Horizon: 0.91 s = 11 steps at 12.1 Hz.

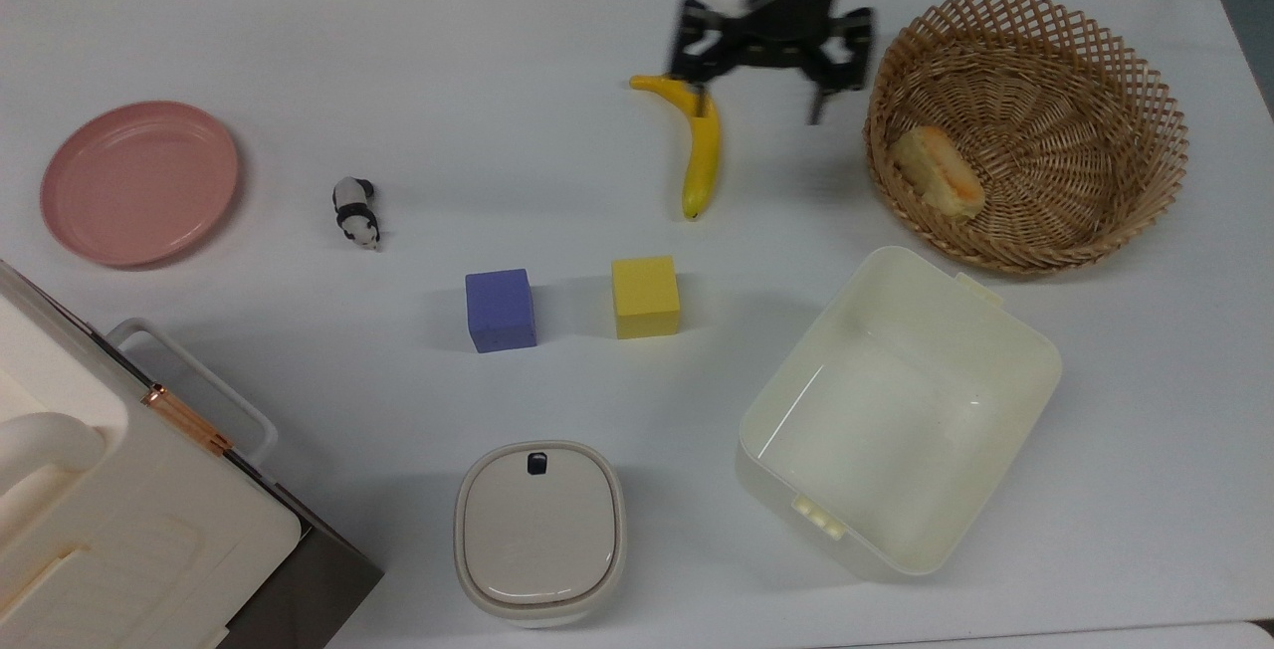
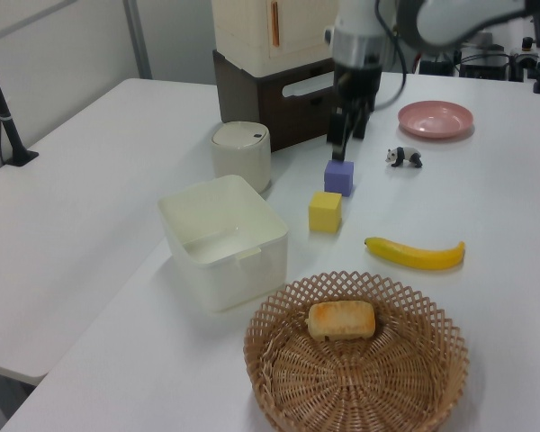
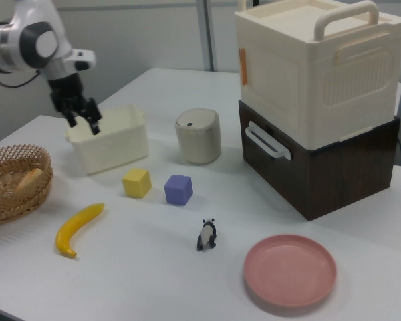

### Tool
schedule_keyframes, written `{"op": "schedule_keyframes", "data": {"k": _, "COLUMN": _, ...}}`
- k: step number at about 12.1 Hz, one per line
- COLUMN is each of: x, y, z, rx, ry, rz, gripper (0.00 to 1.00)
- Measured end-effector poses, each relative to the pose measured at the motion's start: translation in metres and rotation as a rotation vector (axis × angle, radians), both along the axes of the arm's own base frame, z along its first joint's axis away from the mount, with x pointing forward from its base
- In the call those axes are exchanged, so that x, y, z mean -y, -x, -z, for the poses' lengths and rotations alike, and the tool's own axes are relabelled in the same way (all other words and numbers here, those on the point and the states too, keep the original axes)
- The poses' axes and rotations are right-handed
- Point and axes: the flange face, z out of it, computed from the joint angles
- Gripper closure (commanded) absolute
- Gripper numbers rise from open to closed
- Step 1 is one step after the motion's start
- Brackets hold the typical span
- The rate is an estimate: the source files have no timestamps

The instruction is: Put the bread in the basket

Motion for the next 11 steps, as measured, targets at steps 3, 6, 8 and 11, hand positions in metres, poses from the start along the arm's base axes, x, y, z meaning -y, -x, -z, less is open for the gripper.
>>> {"op": "schedule_keyframes", "data": {"k": 3, "x": 0.087, "y": 0.001, "z": -0.017, "rx": -0.079, "ry": 0.033, "rz": -0.013, "gripper": 0.00}}
{"op": "schedule_keyframes", "data": {"k": 6, "x": 0.176, "y": 0.019, "z": -0.054, "rx": -0.104, "ry": 0.030, "rz": -0.086, "gripper": 0.00}}
{"op": "schedule_keyframes", "data": {"k": 8, "x": 0.207, "y": 0.032, "z": -0.071, "rx": -0.102, "ry": 0.024, "rz": -0.072, "gripper": 0.00}}
{"op": "schedule_keyframes", "data": {"k": 11, "x": 0.207, "y": 0.038, "z": -0.074, "rx": -0.125, "ry": 0.022, "rz": -0.072, "gripper": 0.00}}
